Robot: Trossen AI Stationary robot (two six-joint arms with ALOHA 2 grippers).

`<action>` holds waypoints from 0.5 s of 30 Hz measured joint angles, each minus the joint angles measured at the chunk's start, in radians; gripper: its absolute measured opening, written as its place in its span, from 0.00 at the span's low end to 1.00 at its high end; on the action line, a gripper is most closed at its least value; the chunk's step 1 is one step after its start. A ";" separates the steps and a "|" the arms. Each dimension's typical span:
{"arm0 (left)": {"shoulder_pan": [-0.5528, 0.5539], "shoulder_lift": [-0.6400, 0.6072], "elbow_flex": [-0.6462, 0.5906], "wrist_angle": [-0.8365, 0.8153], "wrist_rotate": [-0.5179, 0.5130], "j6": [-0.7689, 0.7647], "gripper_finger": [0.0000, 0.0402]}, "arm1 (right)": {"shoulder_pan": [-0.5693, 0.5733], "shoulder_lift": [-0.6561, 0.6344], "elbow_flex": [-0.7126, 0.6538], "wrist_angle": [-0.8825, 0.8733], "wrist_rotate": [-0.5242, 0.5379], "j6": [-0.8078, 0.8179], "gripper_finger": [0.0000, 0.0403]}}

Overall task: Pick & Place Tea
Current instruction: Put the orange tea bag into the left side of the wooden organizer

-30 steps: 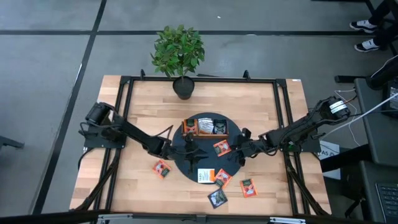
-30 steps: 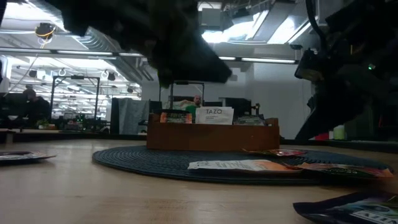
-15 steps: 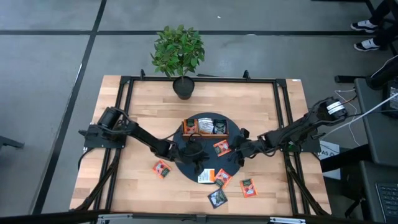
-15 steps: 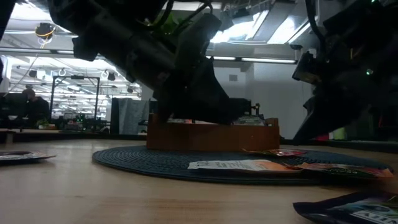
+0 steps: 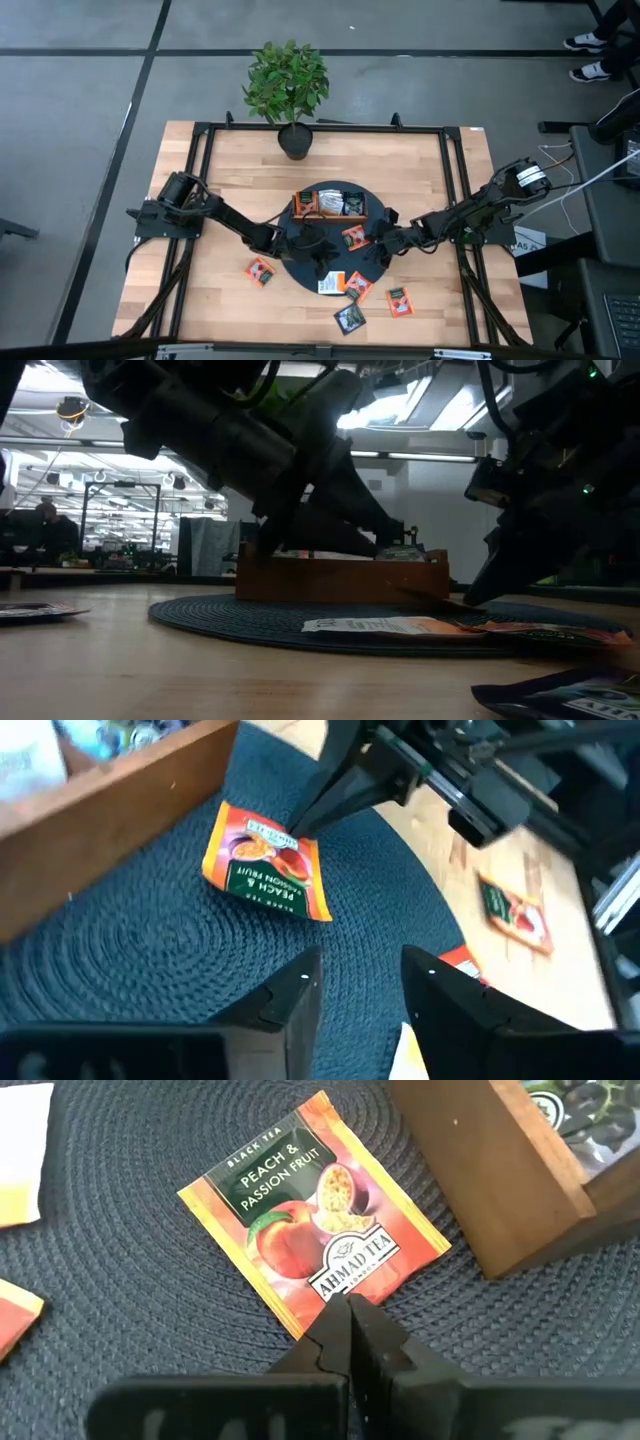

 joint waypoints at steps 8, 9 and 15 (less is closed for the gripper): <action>0.028 0.000 0.000 -0.005 0.049 -0.237 0.44 | 0.000 0.000 0.000 0.001 -0.004 0.057 0.01; 0.032 0.000 0.000 -0.005 0.051 -0.257 0.44 | 0.000 0.000 0.000 0.005 -0.004 0.063 0.01; 0.046 0.000 -0.001 -0.006 0.035 -0.351 0.47 | 0.001 0.002 0.000 0.055 -0.011 0.077 0.01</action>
